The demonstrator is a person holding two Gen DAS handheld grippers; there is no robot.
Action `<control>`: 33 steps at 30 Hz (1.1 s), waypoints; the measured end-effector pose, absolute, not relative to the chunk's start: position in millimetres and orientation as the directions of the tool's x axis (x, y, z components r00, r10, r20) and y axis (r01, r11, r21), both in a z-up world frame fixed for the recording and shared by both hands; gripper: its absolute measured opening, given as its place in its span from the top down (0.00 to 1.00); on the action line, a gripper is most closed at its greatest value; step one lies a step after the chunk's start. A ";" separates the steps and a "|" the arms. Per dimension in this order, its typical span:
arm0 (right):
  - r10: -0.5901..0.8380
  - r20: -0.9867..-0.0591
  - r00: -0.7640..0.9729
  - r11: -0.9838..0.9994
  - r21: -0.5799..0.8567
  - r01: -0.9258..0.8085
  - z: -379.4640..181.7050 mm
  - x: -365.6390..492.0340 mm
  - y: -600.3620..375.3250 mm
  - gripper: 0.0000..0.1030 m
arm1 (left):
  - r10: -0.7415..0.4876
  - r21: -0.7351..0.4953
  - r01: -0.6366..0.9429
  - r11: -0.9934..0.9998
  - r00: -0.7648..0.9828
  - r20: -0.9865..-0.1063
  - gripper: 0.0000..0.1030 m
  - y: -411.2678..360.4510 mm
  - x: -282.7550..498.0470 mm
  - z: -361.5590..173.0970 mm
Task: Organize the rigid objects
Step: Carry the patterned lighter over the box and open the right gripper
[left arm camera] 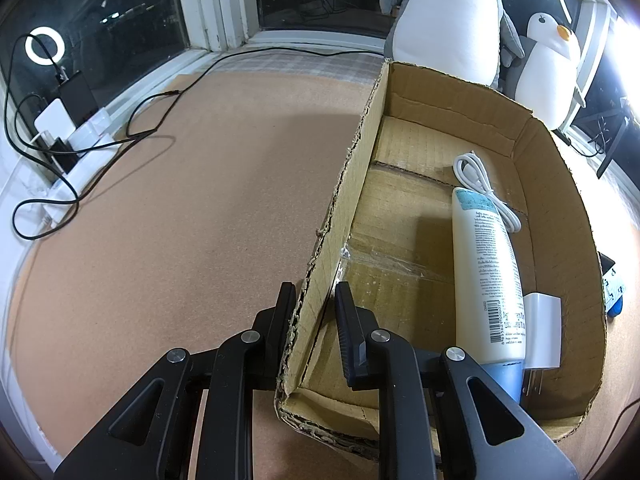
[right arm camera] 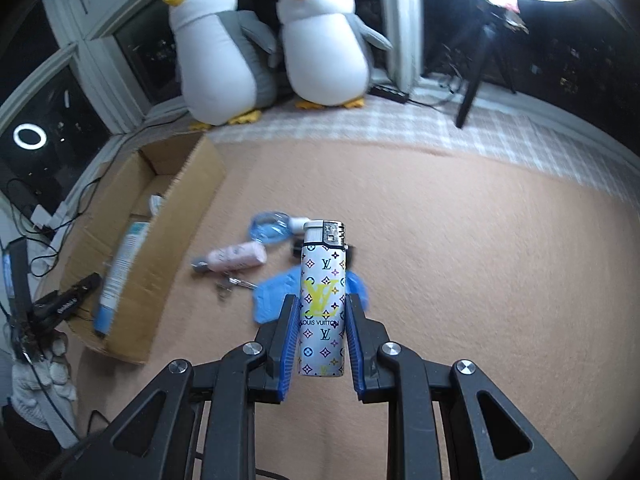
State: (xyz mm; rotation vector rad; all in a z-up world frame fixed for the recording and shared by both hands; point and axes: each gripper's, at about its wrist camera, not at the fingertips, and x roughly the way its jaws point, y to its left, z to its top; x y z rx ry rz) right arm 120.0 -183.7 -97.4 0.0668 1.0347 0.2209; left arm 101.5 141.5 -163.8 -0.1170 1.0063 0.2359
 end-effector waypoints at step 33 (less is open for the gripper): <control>0.330 -0.843 0.425 0.898 0.140 -0.418 -103.7 196.3 3.3 0.80 | 0.136 0.003 -0.250 0.968 0.514 -0.847 0.82 139.8 101.5 -164.5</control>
